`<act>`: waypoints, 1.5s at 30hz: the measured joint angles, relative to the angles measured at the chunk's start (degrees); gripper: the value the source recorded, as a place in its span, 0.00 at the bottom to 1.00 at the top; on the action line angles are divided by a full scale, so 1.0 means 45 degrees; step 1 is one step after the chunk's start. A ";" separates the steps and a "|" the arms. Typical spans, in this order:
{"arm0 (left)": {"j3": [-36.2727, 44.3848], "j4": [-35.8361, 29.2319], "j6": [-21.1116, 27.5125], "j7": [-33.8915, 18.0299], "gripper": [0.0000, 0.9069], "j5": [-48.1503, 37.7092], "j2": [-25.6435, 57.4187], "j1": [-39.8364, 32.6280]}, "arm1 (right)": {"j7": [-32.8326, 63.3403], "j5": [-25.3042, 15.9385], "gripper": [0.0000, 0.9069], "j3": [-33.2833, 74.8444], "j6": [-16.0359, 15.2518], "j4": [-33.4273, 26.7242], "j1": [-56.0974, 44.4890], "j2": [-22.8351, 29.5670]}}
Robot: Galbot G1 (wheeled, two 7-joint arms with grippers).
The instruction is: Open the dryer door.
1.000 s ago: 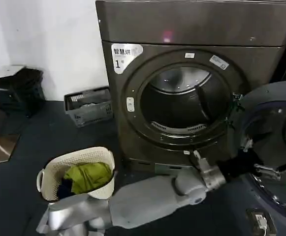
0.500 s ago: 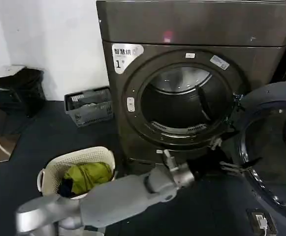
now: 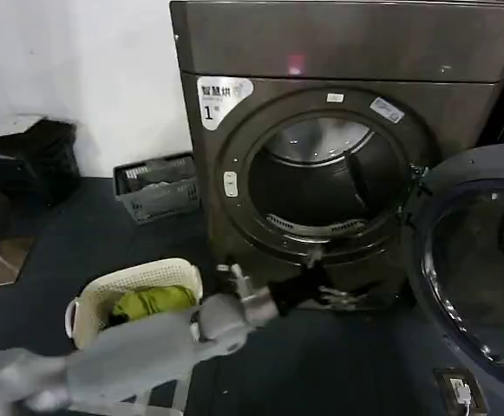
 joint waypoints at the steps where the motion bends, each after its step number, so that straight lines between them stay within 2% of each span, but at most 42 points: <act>1: 0.0068 -0.0142 0.0279 0.0007 1.00 0.0124 0.0375 0.0005 | -0.0001 -0.0002 1.00 -0.0019 -0.0002 0.0013 0.0016 0.0000; 17: 0.0833 -0.0968 0.2825 0.1163 1.00 0.2144 0.4791 -0.0410 | -0.0013 0.0029 1.00 -0.0114 -0.0017 0.0146 0.0162 -0.0007; 24: 0.0903 -0.0746 0.3831 0.2251 1.00 0.2691 0.6301 -0.0910 | -0.0027 0.0034 1.00 -0.0150 -0.0016 0.0215 0.0237 -0.0013; 34: 0.0913 -0.0143 0.5397 0.3564 1.00 0.3279 0.7700 -0.1734 | -0.0075 0.0046 1.00 -0.0249 -0.0012 0.0287 0.0346 0.0024; 39: 0.0948 0.0317 0.5590 0.3965 1.00 0.3228 0.8026 -0.1836 | -0.0084 0.0060 1.00 -0.0274 0.0000 0.0286 0.0357 0.0032; 45: 0.1097 0.0869 0.6010 0.4189 1.00 0.4391 0.8336 -0.1882 | -0.0115 0.0065 1.00 -0.0414 0.0011 0.0302 0.0452 0.0022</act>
